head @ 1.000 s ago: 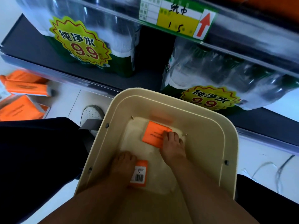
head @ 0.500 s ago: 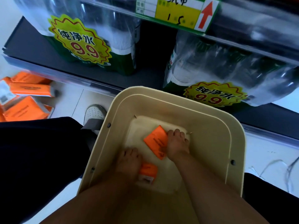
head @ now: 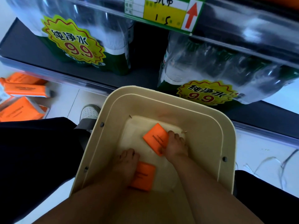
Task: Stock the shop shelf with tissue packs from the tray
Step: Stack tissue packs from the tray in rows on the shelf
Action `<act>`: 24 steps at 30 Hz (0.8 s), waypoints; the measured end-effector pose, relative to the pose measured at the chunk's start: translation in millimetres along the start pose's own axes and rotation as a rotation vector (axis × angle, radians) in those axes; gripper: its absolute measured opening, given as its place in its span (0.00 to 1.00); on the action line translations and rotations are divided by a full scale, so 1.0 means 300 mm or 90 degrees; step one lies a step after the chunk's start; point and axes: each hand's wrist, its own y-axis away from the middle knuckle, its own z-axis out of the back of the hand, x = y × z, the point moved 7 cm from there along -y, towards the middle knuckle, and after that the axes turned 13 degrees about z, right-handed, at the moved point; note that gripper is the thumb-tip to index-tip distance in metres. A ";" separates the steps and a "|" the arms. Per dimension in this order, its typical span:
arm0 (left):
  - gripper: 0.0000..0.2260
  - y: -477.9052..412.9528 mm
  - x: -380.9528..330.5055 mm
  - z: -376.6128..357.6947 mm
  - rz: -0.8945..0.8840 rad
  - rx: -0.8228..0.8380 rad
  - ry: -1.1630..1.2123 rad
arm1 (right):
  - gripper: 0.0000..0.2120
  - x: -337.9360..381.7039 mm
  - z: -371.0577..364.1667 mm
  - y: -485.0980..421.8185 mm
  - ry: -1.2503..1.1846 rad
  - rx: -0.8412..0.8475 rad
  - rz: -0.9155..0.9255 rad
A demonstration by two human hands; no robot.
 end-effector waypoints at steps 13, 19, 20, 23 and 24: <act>0.22 -0.020 -0.023 -0.038 -0.062 -0.084 -0.068 | 0.25 -0.022 -0.049 0.028 -0.011 -0.002 -0.012; 0.22 -0.017 -0.025 -0.054 -0.011 0.066 -0.025 | 0.17 -0.038 -0.032 0.053 -0.131 -0.014 -0.001; 0.23 -0.019 -0.031 -0.045 -0.012 0.076 -0.003 | 0.17 -0.034 -0.030 0.058 -0.153 -0.018 0.003; 0.18 -0.014 -0.035 0.010 -0.013 0.075 0.066 | 0.20 -0.012 -0.009 0.071 -0.195 -0.025 0.026; 0.15 0.002 -0.047 0.042 -0.021 0.075 0.098 | 0.21 -0.002 0.005 0.079 -0.203 -0.028 0.038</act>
